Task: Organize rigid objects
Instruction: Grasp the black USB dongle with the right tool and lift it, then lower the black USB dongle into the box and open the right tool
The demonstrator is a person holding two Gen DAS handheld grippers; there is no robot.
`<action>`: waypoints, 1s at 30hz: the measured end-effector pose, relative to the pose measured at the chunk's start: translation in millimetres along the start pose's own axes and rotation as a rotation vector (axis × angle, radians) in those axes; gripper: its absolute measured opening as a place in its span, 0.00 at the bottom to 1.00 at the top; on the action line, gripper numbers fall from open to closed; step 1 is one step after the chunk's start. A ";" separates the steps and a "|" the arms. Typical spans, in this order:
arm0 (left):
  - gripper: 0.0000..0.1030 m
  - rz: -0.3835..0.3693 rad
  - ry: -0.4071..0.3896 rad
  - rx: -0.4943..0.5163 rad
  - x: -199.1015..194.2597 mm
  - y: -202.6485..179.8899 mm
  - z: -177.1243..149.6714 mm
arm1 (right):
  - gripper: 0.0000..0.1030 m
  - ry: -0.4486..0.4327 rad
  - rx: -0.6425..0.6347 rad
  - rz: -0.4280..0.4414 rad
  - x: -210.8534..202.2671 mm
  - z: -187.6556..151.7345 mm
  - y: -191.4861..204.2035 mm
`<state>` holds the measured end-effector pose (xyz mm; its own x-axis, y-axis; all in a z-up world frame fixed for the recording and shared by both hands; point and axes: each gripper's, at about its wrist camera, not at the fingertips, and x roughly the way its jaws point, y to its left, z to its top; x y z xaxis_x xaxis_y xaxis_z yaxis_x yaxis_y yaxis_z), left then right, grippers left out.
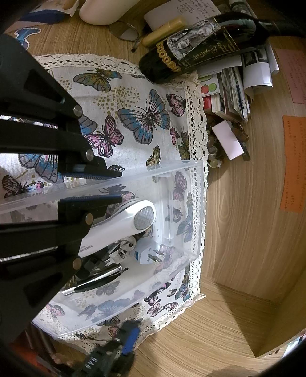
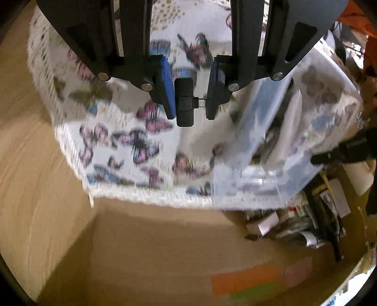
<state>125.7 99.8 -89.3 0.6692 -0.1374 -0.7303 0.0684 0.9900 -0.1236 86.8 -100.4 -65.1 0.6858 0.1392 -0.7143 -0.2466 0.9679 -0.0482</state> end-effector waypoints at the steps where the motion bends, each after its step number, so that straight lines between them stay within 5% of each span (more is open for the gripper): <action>1: 0.10 -0.001 0.000 -0.001 0.1 -0.1 0.1 | 0.23 -0.019 -0.011 0.003 -1.5 4.8 1.7; 12: 0.10 0.002 0.003 0.000 -0.5 -0.9 0.3 | 0.23 -0.128 -0.100 0.094 -3.6 50.4 36.6; 30: 0.10 0.006 0.002 -0.002 -0.6 -1.7 0.9 | 0.23 0.035 -0.229 0.192 44.7 56.1 81.0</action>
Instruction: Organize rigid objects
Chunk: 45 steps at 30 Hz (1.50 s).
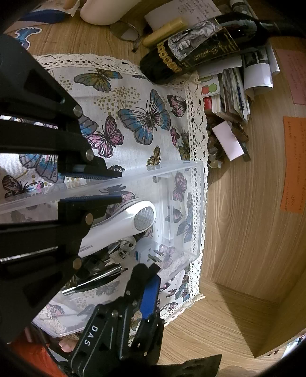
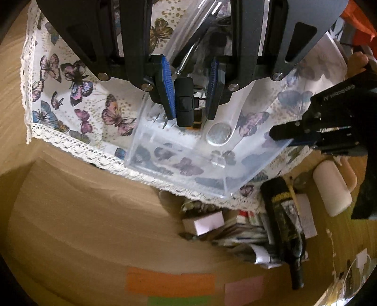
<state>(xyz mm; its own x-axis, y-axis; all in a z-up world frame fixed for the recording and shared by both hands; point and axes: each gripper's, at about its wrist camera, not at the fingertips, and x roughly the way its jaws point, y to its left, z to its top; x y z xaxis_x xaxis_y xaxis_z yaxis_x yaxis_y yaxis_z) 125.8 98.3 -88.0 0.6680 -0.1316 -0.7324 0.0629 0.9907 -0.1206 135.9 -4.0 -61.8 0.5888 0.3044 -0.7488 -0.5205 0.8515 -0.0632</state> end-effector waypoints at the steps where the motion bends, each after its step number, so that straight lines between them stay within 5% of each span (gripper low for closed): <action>1: 0.10 0.002 -0.001 0.001 0.0 -0.2 0.1 | 0.23 0.006 0.003 0.007 1.2 -0.3 0.1; 6: 0.10 0.010 -0.002 0.004 -3.4 -1.1 -0.8 | 0.25 0.003 0.007 0.014 -1.0 -0.6 0.0; 13: 0.13 0.044 -0.048 0.013 -26.1 -3.3 -1.9 | 0.41 -0.059 0.005 -0.002 -24.6 -2.5 -0.7; 21: 0.52 0.073 -0.175 0.047 -64.6 -26.2 -3.2 | 0.53 -0.189 0.033 -0.003 -77.8 -10.7 -4.8; 23: 0.69 0.066 -0.220 0.048 -78.0 -32.3 -3.6 | 0.71 -0.229 0.045 -0.018 -93.8 -14.8 -5.7; 29: 0.91 0.088 -0.370 0.044 -118.5 -49.8 -8.5 | 0.90 -0.349 0.067 -0.072 -136.9 -30.1 -10.3; 31: 0.94 0.101 -0.422 0.043 -130.6 -55.3 -12.5 | 1.00 -0.379 0.077 -0.088 -148.1 -35.3 -11.4; 45: 0.99 0.149 -0.557 0.073 -168.1 -88.9 -34.9 | 1.00 -0.536 0.100 -0.158 -200.6 -67.5 -8.1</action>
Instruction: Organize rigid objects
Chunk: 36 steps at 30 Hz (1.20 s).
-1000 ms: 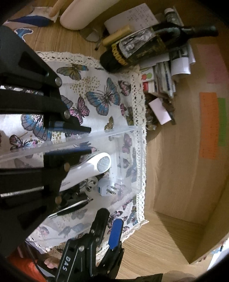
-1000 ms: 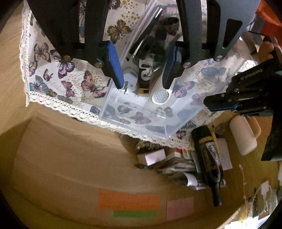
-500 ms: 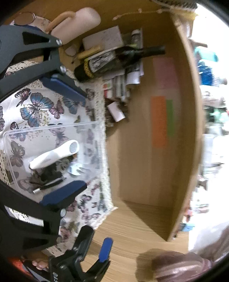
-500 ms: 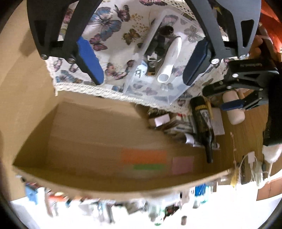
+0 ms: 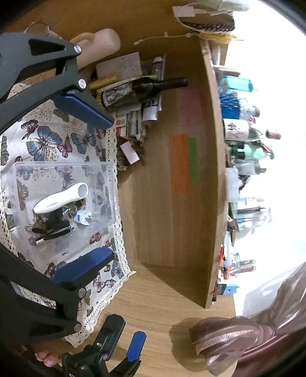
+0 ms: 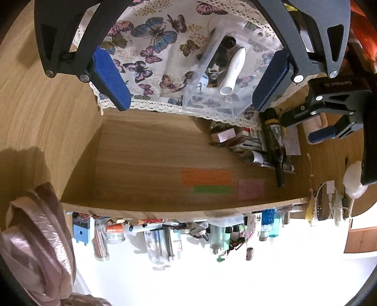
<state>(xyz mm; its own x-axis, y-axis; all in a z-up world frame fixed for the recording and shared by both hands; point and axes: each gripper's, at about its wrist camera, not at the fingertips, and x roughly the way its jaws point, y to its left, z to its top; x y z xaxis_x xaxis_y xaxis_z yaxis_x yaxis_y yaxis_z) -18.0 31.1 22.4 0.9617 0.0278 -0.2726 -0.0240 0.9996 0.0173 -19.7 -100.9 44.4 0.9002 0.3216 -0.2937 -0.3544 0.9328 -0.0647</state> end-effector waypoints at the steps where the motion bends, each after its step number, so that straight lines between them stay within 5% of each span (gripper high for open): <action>1: 0.99 -0.001 -0.009 0.008 -2.9 -2.5 -0.1 | 1.00 -0.003 0.002 0.003 -1.9 -0.2 -0.1; 36: 1.00 -0.037 -0.026 0.011 -12.1 -11.0 0.3 | 1.00 -0.013 0.004 0.004 -10.0 -4.1 -3.6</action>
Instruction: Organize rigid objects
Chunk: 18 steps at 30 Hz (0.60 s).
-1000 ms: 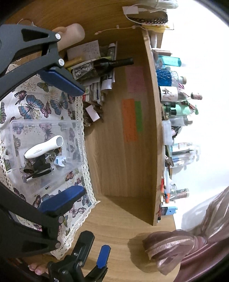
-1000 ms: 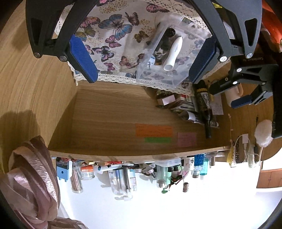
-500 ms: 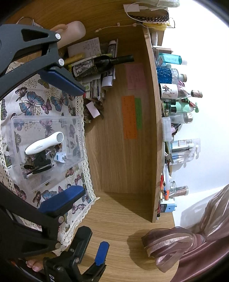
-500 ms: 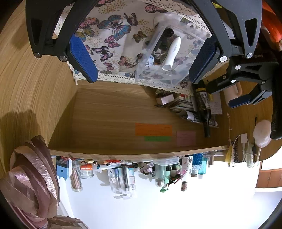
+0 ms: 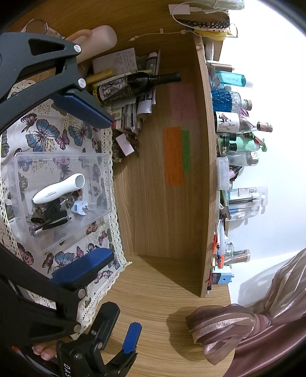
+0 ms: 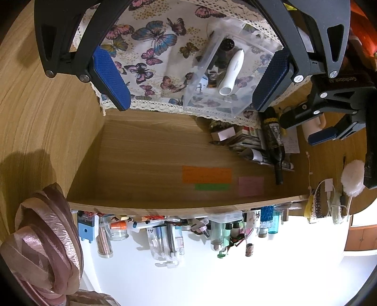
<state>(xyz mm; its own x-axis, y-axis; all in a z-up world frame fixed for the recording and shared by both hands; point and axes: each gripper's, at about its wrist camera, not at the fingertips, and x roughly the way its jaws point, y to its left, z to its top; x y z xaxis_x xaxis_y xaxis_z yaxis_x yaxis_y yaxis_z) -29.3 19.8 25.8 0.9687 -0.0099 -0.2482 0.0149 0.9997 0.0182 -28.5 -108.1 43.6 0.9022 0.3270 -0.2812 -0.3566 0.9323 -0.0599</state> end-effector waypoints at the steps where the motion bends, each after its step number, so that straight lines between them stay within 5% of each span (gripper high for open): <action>1: 1.00 -0.002 0.001 -0.001 0.4 -0.5 0.1 | 1.00 -0.001 -0.001 -0.001 -0.6 -0.1 0.3; 18: 1.00 -0.004 0.025 -0.017 8.7 1.2 -1.0 | 1.00 0.010 0.022 -0.011 4.0 -0.6 -5.5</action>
<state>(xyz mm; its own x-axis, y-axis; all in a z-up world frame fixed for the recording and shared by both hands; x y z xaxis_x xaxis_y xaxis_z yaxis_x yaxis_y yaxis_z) -21.1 20.9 22.7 0.9621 -0.0138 -0.2722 0.0147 0.9999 0.0011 -23.1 -112.0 42.3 0.9036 0.3154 -0.2899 -0.3414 0.9390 -0.0423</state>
